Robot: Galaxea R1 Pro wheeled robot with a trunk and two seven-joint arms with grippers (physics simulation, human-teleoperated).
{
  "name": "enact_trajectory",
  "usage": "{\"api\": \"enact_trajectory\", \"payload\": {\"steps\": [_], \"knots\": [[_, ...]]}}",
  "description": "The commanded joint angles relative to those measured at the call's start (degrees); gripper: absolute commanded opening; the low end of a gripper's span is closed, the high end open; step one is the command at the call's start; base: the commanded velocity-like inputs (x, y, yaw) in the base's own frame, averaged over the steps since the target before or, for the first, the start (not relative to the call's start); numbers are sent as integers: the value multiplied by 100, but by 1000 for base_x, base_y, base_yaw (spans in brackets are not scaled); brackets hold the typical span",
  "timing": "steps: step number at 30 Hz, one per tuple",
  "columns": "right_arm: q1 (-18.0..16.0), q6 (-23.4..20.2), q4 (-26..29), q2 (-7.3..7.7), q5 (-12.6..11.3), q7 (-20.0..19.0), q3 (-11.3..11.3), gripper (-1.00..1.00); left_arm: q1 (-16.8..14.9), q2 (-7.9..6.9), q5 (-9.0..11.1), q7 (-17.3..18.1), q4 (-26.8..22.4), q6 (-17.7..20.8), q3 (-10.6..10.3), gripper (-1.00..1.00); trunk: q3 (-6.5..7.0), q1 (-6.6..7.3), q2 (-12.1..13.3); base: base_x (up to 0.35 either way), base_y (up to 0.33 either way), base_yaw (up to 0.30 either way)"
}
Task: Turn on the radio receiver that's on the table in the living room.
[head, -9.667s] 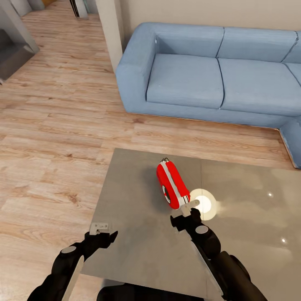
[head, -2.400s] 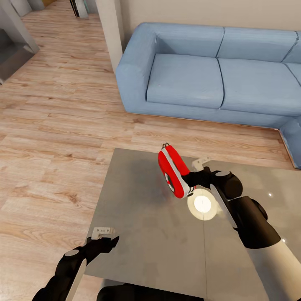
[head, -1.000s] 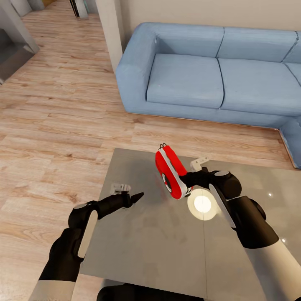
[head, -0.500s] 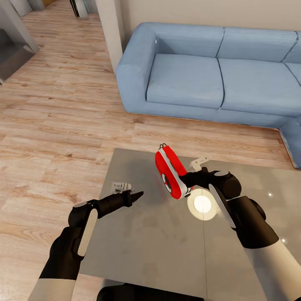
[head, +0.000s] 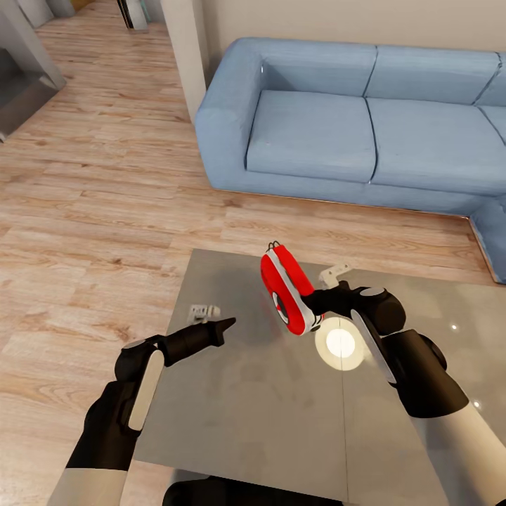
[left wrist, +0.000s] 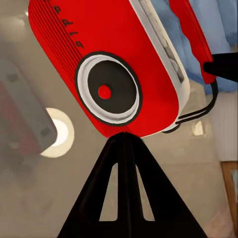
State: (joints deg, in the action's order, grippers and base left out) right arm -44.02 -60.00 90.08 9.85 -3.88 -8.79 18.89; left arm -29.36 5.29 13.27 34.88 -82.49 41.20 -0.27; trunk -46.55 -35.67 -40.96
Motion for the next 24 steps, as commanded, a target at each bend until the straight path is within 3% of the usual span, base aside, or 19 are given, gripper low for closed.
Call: {"api": "enact_trajectory", "payload": {"steps": [1,6,11,14,24], "knots": [[-1,0,1,0,-7,-2,0,-100,0,4,4,10,1,1,0,-100,0,0,0,0,0,0],[-1,0,1,6,-7,-27,-15,-100,-17,117,12,24,-11,5,-1,-100,0,0,0,0,0,0],[-1,0,1,18,-8,-620,12,-100,-34,294,17,103,-8,8,-11,-100,0,0,0,0,0,0],[-1,0,1,18,-7,-915,19,-100,-35,316,17,206,-5,15,-16,-100,0,0,0,0,0,0],[-1,0,1,22,-1,-1272,24,-100,-35,318,16,244,-3,29,-23,-100,0,0,0,0,0,0]]}}
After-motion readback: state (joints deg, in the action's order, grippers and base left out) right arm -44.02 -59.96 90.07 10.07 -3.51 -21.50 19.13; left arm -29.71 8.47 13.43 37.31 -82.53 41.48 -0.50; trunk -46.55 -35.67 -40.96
